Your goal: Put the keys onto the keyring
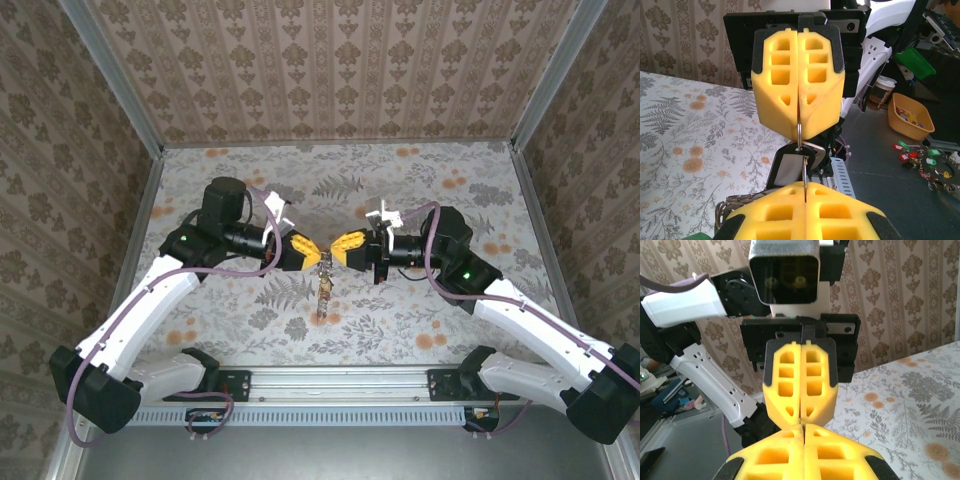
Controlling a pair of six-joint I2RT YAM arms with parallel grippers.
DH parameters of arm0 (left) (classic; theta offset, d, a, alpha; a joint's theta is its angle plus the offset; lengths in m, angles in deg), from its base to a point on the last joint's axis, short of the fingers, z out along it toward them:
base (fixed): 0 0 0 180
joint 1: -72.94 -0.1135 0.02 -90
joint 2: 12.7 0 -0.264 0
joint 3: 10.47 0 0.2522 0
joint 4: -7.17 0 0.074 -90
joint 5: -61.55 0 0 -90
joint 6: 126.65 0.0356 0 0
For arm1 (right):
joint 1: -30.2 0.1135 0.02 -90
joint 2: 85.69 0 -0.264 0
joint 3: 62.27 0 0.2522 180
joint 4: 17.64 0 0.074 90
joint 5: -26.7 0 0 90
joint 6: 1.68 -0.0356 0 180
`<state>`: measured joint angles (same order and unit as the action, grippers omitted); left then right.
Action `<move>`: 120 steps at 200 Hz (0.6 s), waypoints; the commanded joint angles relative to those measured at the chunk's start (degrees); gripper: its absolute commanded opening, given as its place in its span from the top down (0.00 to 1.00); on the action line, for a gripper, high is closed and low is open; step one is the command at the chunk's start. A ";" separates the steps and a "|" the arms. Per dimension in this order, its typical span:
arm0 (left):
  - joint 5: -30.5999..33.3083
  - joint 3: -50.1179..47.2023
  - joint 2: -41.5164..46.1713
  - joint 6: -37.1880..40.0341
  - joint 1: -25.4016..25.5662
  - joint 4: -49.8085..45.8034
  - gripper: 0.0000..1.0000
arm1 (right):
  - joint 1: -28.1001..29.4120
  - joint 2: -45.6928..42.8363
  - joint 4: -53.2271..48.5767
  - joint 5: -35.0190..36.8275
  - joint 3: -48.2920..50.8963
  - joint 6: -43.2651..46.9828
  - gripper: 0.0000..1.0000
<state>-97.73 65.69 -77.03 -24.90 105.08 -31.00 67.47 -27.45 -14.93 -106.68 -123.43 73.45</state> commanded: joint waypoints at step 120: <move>-2.18 -0.25 1.92 -2.29 -0.85 5.04 1.00 | 0.77 1.36 3.31 -2.86 -0.08 -2.04 1.00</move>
<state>-97.66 65.58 -76.44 -26.47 104.67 -28.83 67.87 -26.34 -13.71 -107.99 -123.43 72.45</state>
